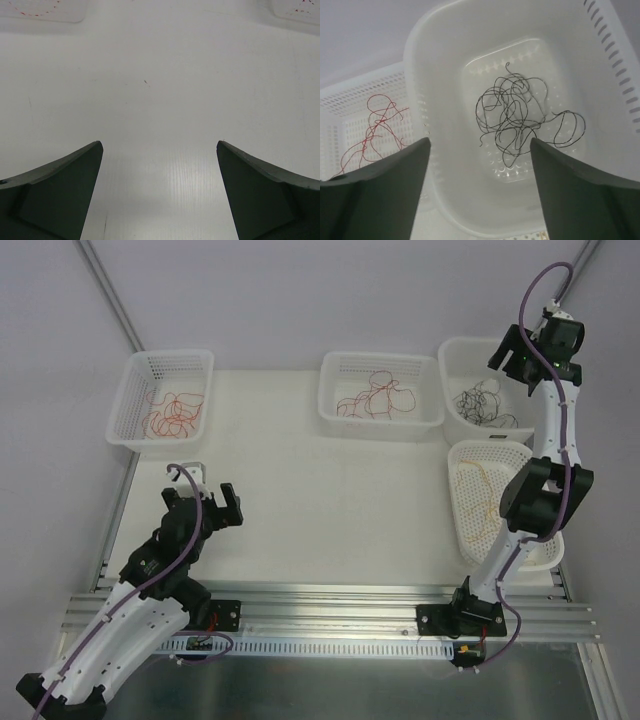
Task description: Untangle the cables
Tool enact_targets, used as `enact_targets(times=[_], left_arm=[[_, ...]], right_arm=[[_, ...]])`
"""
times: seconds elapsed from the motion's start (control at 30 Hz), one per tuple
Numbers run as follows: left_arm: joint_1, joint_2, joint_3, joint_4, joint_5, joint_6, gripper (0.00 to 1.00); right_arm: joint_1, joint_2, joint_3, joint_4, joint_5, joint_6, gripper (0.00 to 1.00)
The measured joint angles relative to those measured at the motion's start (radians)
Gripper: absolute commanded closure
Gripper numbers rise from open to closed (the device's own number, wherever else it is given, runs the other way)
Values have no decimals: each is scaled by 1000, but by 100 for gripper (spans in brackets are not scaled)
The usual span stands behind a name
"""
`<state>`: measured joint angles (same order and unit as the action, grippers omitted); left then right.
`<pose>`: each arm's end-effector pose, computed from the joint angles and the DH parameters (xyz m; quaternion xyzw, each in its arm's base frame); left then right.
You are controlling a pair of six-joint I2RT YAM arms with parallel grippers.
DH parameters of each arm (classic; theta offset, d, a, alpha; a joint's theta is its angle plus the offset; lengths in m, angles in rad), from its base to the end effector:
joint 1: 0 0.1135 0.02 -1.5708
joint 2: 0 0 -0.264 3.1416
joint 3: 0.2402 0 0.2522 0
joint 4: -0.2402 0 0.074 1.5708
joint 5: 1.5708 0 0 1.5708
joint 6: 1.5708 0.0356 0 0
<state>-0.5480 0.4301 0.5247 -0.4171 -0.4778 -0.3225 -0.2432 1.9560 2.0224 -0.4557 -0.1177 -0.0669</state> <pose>0.1096 -0.0477 0.2730 -0.0487 0.7990 -0.0653 0.5958 0.4483 -0.1069 0.3928 0.0404 0.8288 -0.0376 0.5569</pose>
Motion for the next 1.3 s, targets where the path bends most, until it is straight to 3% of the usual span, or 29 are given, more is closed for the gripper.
enact_targets(times=[0.07, 0.2, 0.43, 0.7, 0.97, 1.17, 1.3], left_arm=[[0, -26, 0, -22, -4, -10, 1], [0, -83, 0, -56, -14, -29, 1], [0, -133, 1, -83, -21, -31, 1], [0, -163, 87, -189, 6, -69, 1], [0, -295, 156, -311, 21, -124, 1], [0, -395, 201, -357, 27, -134, 1], [0, -419, 275, -398, 28, -134, 1]], right_arm=[[0, 3, -8, -8, -13, 9, 0], [0, -49, -49, -3, -38, 13, 3], [0, -284, -175, -28, -50, 10, 3], [0, -698, -411, -63, -17, -28, 3], [5, -1146, -603, -162, 40, -92, 3], [83, -1469, -693, -214, 135, -130, 3], [140, -1594, -730, -302, 201, -149, 3]])
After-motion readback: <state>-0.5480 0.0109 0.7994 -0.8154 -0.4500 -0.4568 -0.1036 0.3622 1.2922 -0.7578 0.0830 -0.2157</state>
